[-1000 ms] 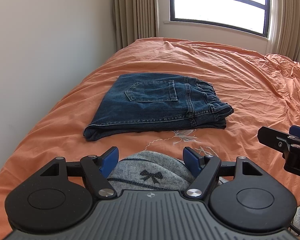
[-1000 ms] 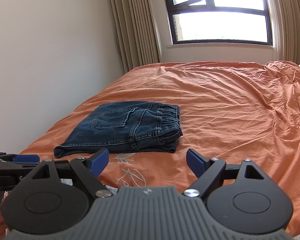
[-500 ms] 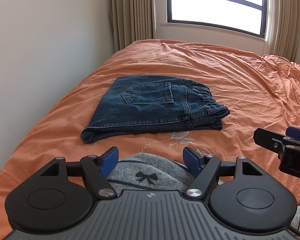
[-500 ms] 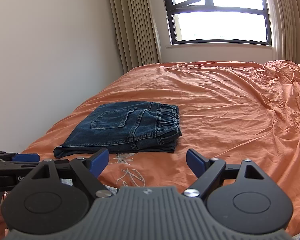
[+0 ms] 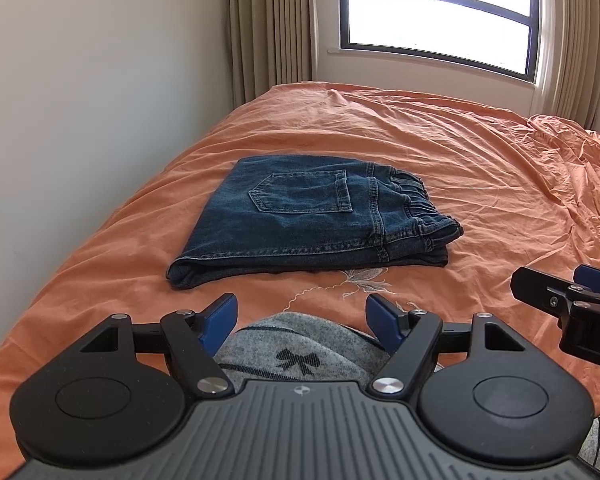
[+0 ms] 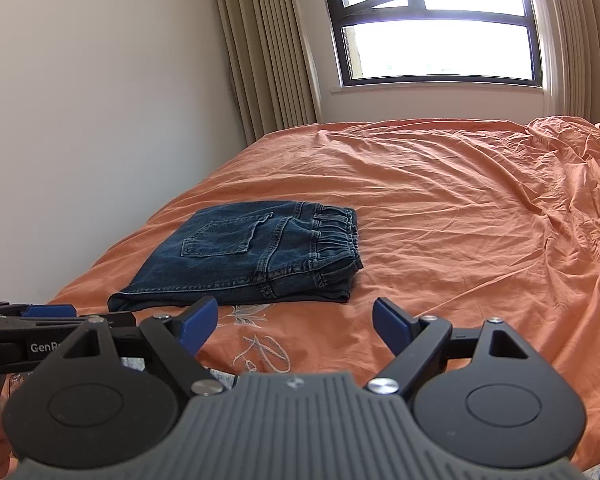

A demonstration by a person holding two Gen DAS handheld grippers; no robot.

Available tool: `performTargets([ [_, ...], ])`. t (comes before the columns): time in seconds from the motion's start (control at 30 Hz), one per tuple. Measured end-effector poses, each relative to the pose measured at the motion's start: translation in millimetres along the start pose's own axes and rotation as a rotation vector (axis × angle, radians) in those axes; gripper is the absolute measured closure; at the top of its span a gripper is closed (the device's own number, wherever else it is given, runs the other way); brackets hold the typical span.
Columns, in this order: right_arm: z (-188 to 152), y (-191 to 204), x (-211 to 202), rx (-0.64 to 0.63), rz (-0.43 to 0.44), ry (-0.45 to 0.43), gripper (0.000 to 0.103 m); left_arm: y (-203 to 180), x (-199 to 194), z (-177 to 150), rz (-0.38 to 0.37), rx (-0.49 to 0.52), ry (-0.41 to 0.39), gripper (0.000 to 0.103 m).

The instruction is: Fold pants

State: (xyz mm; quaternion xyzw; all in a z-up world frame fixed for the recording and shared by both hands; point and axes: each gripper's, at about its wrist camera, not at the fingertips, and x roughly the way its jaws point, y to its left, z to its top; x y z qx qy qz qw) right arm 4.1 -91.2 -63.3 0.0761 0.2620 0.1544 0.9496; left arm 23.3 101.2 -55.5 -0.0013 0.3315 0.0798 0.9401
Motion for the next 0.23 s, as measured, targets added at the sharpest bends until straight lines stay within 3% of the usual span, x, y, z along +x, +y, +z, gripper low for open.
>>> performTargets([
  [0.23,-0.3,-2.0,1.2,0.003,-0.005,0.012,0.022,-1.3,-0.8,0.7,0.01,0.001,-0.005,0.018],
])
